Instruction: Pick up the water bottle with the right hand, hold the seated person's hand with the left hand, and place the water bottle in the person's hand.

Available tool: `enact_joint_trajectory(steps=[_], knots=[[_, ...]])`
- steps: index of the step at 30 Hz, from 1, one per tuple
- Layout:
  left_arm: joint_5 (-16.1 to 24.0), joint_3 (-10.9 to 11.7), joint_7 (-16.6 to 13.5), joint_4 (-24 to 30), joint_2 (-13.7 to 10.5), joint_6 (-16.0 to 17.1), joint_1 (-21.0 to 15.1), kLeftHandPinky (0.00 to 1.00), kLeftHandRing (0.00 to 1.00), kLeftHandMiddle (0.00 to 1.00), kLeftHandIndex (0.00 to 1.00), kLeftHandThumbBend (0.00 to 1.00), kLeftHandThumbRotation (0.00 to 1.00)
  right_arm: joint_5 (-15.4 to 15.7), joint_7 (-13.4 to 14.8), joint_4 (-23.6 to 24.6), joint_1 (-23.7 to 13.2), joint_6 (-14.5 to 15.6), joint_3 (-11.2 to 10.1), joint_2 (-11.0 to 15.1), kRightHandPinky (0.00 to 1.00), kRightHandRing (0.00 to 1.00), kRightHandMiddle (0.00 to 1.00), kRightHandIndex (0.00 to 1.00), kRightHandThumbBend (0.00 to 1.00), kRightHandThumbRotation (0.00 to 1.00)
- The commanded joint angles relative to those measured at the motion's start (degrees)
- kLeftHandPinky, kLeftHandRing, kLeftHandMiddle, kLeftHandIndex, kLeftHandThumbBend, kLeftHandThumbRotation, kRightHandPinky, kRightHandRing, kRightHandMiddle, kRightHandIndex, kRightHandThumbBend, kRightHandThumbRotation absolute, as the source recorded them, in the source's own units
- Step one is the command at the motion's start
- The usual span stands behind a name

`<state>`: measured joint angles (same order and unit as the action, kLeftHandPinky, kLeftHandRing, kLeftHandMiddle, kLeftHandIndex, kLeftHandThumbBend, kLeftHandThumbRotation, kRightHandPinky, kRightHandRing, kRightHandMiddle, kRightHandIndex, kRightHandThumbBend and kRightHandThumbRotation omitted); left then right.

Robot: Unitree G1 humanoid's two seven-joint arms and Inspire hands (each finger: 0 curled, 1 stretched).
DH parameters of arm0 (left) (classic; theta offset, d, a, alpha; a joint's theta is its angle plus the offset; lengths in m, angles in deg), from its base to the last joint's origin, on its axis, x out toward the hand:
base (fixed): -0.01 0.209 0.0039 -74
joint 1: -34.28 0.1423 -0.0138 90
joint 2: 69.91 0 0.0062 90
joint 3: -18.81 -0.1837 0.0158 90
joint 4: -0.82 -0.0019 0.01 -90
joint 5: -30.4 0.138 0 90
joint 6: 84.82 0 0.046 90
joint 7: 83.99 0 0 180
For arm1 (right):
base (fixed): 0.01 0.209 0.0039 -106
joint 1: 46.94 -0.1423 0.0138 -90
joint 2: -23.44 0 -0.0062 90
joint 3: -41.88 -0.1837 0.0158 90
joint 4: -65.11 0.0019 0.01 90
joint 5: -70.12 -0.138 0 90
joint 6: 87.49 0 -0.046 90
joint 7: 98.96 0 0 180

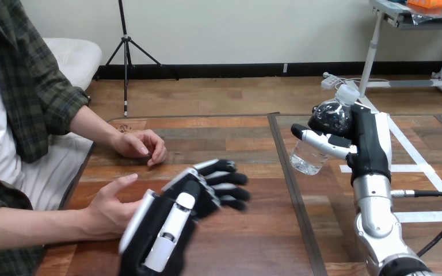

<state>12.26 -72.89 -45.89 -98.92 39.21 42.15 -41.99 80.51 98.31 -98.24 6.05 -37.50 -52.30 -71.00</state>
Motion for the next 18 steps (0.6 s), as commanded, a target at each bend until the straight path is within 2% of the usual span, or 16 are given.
enact_joint_trajectory(steps=[1, 8, 11, 13, 14, 15, 16, 18], knots=[[7.66, 2.74, -6.02, 0.48, 0.06, 7.79, -3.16, 0.71, 0.68, 0.71, 0.73, 0.26, 0.07, 0.72, -0.29, 6.06, -1.87, -4.91, 1.13, 0.94, 0.37, 0.42, 0.49, 0.51, 0.74, 0.00], [15.06, 3.92, -12.59, 1.29, -1.79, 11.30, -3.27, 0.70, 0.71, 0.74, 0.76, 0.43, 0.01, 1.27, -0.39, 7.61, -0.70, -7.64, 1.54, 0.88, 0.38, 0.43, 0.49, 0.52, 0.74, 0.00], [20.16, 4.98, -16.30, 2.77, -2.58, 11.68, -2.70, 0.71, 0.74, 0.77, 0.79, 0.53, 0.01, 1.67, -0.16, 8.31, -0.18, -8.32, 1.85, 0.89, 0.38, 0.43, 0.49, 0.52, 0.74, 0.00], [27.56, 7.17, -20.74, 3.87, -2.86, 13.36, -2.49, 0.71, 0.75, 0.78, 0.80, 0.57, 0.00, 0.99, -1.18, 8.82, 0.19, -9.07, 1.63, 0.61, 0.38, 0.43, 0.49, 0.51, 0.74, 0.00], [32.62, 8.77, -23.57, 5.27, -2.95, 13.85, -2.19, 0.71, 0.76, 0.79, 0.80, 0.59, 0.00, 0.63, -1.83, 9.14, 0.43, -9.58, 1.56, 0.49, 0.38, 0.43, 0.49, 0.51, 0.74, 0.00], [36.07, 9.78, -25.61, 6.24, -3.04, 14.08, -1.97, 0.70, 0.76, 0.79, 0.81, 0.62, 0.00, 0.41, -2.25, 9.35, 0.59, -9.92, 1.53, 0.42, 0.39, 0.43, 0.49, 0.51, 0.74, 0.00], [37.89, 10.18, -26.85, 6.79, -3.15, 14.07, -1.83, 0.70, 0.77, 0.80, 0.82, 0.65, 0.00, 0.33, -2.45, 9.44, 0.67, -10.10, 1.53, 0.41, 0.39, 0.43, 0.49, 0.51, 0.74, 0.00], [44.81, 11.94, -31.13, 9.44, -3.37, 13.23, -1.32, 0.68, 0.77, 0.82, 0.83, 0.72, 0.00, 0.27, -2.83, 9.97, 1.01, -10.55, 1.57, 0.35, 0.39, 0.43, 0.49, 0.51, 0.73, 0.00]])
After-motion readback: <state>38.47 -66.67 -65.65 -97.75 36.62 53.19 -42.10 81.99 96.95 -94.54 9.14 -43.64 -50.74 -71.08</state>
